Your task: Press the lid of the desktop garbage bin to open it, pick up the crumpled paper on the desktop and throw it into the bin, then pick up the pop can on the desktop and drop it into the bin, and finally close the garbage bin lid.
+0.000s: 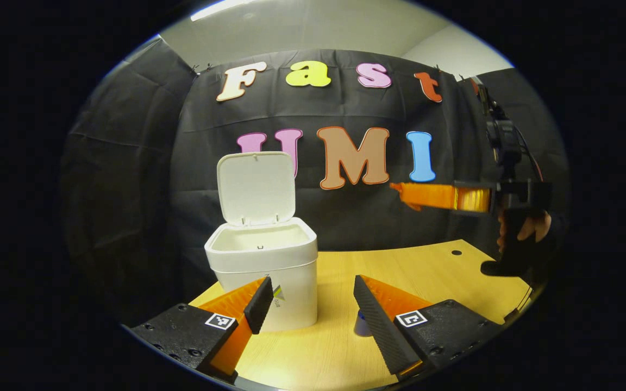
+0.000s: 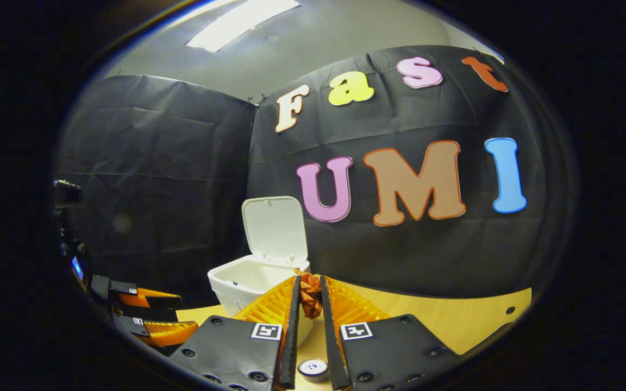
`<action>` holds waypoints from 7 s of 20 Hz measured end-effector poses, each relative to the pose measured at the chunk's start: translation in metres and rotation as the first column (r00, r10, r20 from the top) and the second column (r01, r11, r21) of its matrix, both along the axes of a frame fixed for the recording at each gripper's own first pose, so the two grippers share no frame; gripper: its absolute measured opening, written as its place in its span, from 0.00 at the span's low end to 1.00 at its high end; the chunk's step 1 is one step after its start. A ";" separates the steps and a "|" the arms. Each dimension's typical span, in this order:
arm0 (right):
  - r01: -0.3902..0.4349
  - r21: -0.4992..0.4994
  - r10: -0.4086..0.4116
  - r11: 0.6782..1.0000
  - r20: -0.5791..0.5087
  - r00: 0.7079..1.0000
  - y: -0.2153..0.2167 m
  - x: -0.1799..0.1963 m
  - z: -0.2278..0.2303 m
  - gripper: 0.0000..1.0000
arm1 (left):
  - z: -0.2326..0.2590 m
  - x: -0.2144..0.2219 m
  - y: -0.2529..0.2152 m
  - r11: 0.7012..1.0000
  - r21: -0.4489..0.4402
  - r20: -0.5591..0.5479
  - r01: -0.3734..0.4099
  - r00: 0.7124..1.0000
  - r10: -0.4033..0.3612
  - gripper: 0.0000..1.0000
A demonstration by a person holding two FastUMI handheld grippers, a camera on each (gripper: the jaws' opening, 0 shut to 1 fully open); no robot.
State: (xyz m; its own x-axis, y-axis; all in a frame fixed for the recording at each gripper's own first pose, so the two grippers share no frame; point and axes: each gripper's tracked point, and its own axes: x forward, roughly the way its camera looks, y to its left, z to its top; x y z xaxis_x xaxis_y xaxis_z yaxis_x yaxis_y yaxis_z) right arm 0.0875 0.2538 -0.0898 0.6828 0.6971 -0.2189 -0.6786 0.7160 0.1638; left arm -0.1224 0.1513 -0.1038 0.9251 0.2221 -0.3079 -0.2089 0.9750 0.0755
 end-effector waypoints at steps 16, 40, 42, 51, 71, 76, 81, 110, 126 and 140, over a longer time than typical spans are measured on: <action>-0.148 -0.116 0.144 0.982 -0.047 0.988 0.201 0.044 -0.054 0.27 | -0.007 -0.037 0.090 0.994 -0.010 -0.007 -0.110 0.994 0.110 0.91; 0.301 -0.047 -0.295 0.952 0.114 0.949 -0.028 0.035 0.021 0.96 | 0.009 0.038 0.004 0.993 -0.075 0.102 0.095 0.991 -0.087 0.91; 0.361 -0.050 -0.354 0.931 0.109 0.929 -0.065 0.031 0.019 1.00 | 0.005 0.051 -0.017 0.986 -0.092 0.105 0.136 0.986 -0.126 0.91; 0.570 -0.084 -0.567 0.818 0.055 0.822 -0.200 0.005 0.003 0.96 | -0.031 0.094 -0.095 0.950 -0.135 0.058 0.282 0.959 -0.276 0.91; 0.687 -0.292 -0.731 0.666 -0.072 0.679 -0.302 -0.068 -0.078 0.96 | -0.227 0.115 -0.106 0.956 -0.213 -0.390 0.202 0.879 -0.273 0.93; 0.697 -0.320 -0.750 0.642 -0.073 0.658 -0.314 -0.077 -0.079 0.96 | -0.267 0.103 -0.103 0.961 -0.217 -0.467 0.173 0.846 -0.258 0.94; 0.692 -0.343 -0.751 0.635 -0.065 0.657 -0.316 -0.083 -0.080 0.96 | -0.283 0.098 -0.105 0.959 -0.213 -0.471 0.187 0.840 -0.269 0.87; 0.620 -0.277 -0.662 0.734 -0.089 0.744 -0.281 -0.081 -0.086 0.96 | 0.069 0.188 0.017 0.993 -0.001 0.189 0.117 0.975 -0.115 0.77; 0.610 -0.305 -0.662 0.731 -0.105 0.742 -0.283 -0.079 -0.099 0.97 | -0.015 0.179 0.131 0.987 -0.028 -0.013 -0.159 0.987 0.159 0.88; 0.603 -0.300 -0.655 0.739 -0.113 0.747 -0.281 -0.087 -0.106 0.97 | 0.176 0.223 0.126 0.996 0.061 0.284 -0.064 0.958 0.044 0.92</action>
State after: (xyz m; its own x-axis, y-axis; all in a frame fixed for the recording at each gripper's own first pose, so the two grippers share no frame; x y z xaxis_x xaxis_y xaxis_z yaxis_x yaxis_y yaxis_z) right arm 0.0001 -0.0276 -0.1961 0.8691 0.0336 -0.4935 -0.0291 0.9994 0.0168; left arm 0.1004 0.2772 0.0720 0.9581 0.2857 -0.0183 -0.2838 0.9562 0.0723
